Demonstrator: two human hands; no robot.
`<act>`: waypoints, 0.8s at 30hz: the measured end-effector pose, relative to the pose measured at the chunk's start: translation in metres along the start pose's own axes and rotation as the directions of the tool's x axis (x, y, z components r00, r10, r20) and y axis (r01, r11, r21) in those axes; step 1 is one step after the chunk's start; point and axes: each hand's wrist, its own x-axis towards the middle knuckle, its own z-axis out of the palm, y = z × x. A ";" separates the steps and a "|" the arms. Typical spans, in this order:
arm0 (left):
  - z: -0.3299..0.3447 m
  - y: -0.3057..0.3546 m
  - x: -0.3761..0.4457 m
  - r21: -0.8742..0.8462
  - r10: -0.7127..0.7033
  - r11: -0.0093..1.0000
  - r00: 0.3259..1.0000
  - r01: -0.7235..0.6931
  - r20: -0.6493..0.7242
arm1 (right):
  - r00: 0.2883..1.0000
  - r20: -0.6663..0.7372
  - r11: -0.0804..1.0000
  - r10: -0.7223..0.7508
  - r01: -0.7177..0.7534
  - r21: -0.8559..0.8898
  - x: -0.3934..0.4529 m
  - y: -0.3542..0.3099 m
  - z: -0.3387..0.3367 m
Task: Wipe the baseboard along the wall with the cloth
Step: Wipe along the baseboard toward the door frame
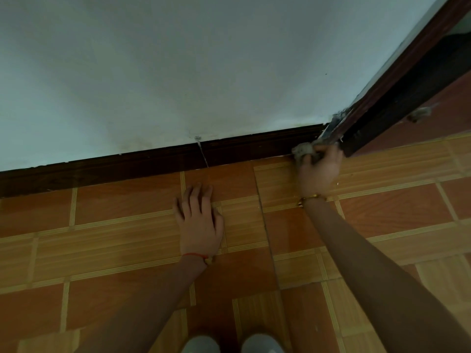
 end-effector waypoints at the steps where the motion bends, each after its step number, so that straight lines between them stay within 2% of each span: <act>1: 0.000 0.000 0.000 0.000 0.002 1.000 1.000 -0.002 -0.003 | 0.998 0.058 1.000 -0.017 0.017 0.003 -0.010 -0.005 0.007; 3: 0.000 -0.001 0.000 -0.007 0.006 1.000 1.000 -0.006 -0.004 | 0.989 0.141 0.999 -0.036 0.033 0.029 -0.027 -0.013 0.018; 5: 0.000 -0.001 -0.001 -0.015 0.003 1.000 1.000 -0.003 0.002 | 0.986 0.156 0.997 -0.063 0.057 0.049 -0.031 -0.014 0.021; 11: 0.000 -0.001 0.000 -0.017 0.002 1.000 1.000 -0.002 0.002 | 0.999 0.020 1.000 -0.028 0.028 -0.010 0.001 0.004 0.001; 17: 0.002 -0.002 -0.001 -0.023 0.012 1.000 1.000 -0.013 -0.005 | 0.965 0.213 0.986 -0.153 0.164 -0.035 -0.028 -0.010 0.015; 24: -0.008 -0.017 -0.002 -0.045 0.076 0.996 0.994 -0.072 0.078 | 0.924 0.301 0.972 -0.236 0.218 0.091 -0.073 -0.036 0.039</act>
